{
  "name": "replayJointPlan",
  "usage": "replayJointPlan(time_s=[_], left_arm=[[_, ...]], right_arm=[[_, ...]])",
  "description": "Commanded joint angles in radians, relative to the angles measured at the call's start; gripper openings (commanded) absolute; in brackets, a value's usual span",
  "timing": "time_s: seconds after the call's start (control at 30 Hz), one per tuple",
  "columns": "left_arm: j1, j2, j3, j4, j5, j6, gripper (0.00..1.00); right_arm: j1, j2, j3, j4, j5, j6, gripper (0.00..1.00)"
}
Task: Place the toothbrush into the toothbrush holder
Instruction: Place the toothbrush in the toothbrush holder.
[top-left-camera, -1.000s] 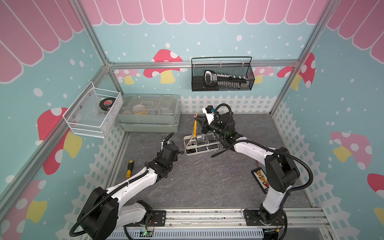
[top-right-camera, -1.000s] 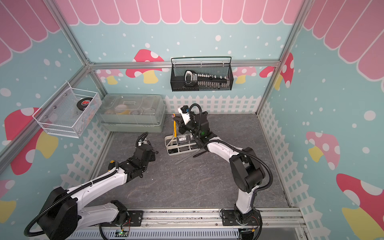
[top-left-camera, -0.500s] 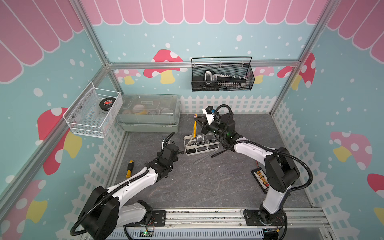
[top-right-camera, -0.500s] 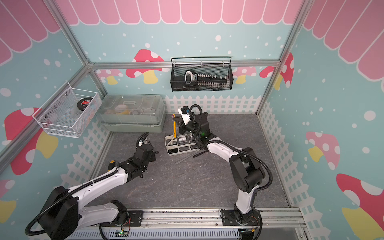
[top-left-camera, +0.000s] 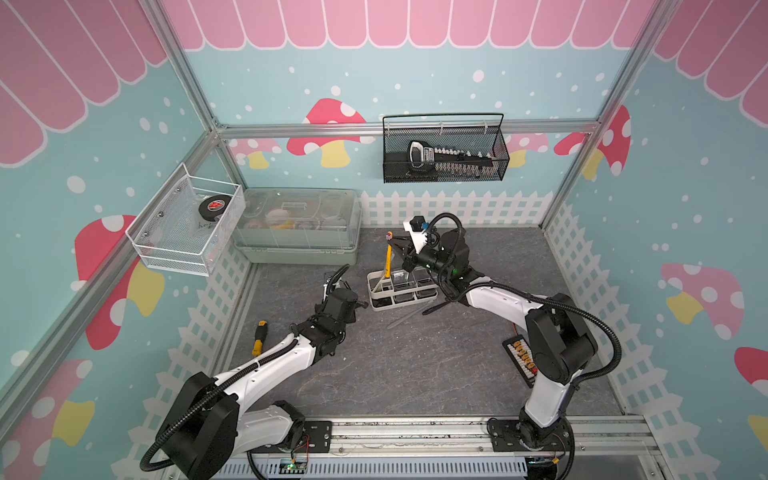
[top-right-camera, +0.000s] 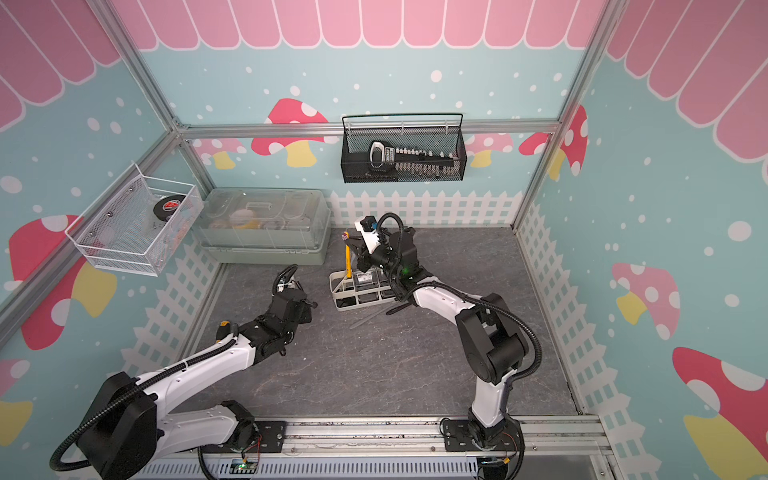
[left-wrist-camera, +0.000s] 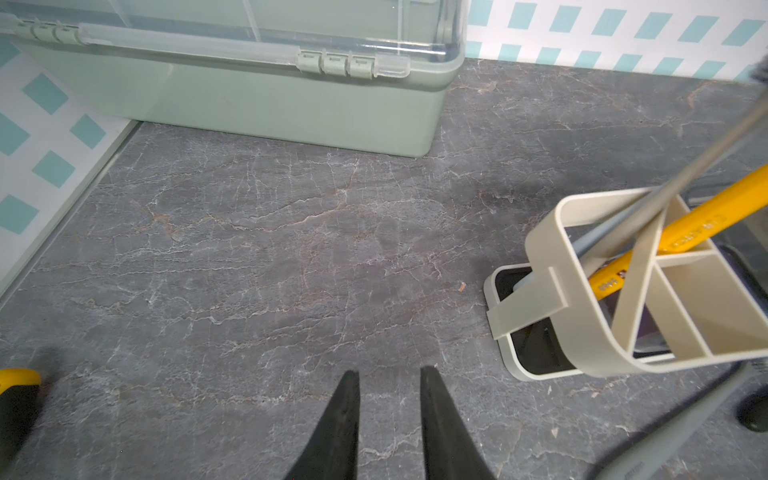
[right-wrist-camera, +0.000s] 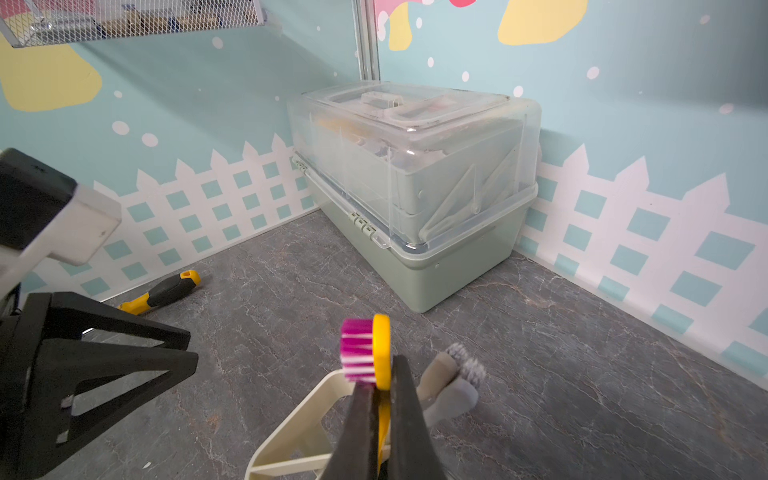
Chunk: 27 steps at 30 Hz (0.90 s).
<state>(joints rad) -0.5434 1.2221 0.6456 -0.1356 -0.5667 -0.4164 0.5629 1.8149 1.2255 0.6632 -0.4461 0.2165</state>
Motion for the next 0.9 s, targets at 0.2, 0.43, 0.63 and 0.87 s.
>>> replayJointPlan(time_s=[0.2, 0.43, 0.63, 0.87], left_arm=[[0.005, 0.010, -0.003, 0.027, 0.018, -0.019, 0.27], [0.006, 0.008, -0.003, 0.027, 0.021, -0.018, 0.27], [0.006, 0.010, -0.002, 0.028, 0.027, -0.017, 0.27], [0.005, 0.014, -0.001, 0.027, 0.028, -0.016, 0.27]], right_arm=[[0.009, 0.025, -0.008, 0.041, -0.017, -0.036, 0.00], [0.012, 0.033, -0.008, 0.041, -0.005, -0.055, 0.00], [0.011, 0.050, -0.011, 0.040, 0.000, -0.068, 0.00], [0.013, 0.049, -0.025, 0.044, 0.000, -0.072, 0.00]])
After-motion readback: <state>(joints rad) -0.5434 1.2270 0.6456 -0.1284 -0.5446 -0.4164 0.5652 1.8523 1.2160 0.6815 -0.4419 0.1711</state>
